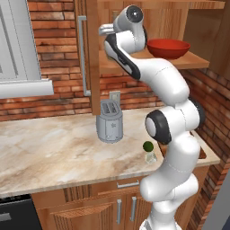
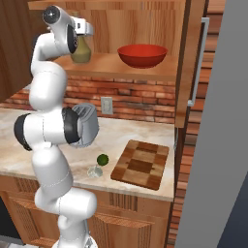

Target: Open the cabinet. Place the bowl and condiment on the counter. Then place the lime and garlic on the cutting board.

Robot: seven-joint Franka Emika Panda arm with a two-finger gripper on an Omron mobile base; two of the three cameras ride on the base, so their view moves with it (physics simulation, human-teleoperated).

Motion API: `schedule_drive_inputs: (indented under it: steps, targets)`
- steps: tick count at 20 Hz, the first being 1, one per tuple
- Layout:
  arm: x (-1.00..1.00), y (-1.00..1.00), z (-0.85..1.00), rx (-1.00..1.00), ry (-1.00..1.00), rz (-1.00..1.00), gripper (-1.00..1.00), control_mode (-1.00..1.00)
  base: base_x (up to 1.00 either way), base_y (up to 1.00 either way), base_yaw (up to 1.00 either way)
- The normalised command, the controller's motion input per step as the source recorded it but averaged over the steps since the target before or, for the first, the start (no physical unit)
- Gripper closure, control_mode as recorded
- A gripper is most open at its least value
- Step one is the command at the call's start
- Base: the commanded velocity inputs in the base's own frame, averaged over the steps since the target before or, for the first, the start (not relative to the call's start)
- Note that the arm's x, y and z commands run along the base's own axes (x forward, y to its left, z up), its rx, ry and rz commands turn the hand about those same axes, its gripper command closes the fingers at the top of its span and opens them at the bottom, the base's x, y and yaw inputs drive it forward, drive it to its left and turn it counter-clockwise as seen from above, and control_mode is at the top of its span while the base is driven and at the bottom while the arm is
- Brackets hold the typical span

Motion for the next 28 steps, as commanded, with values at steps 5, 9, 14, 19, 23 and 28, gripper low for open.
schedule_drive_inputs:
  steps: [5,9,14,19,23,28]
  targets:
    - [0.28,0.00,0.00,0.00,0.00,0.00,-1.00,-1.00,0.00,0.00,0.00]
    - [0.17,0.00,0.00,0.00,0.00,0.00,-1.00,-1.00,0.00,0.00,0.00]
    - [0.11,0.02,0.00,0.00,0.00,0.00,-1.00,-1.00,0.00,0.00,0.00]
    - [0.05,0.02,0.00,-0.01,0.00,0.00,-1.00,-1.00,0.00,0.00,0.00]
    - [0.00,0.01,0.00,-0.02,0.00,0.00,1.00,-1.00,0.00,0.00,0.00]
    - [0.00,0.00,0.00,-0.01,0.00,0.00,1.00,-1.00,0.00,0.00,0.00]
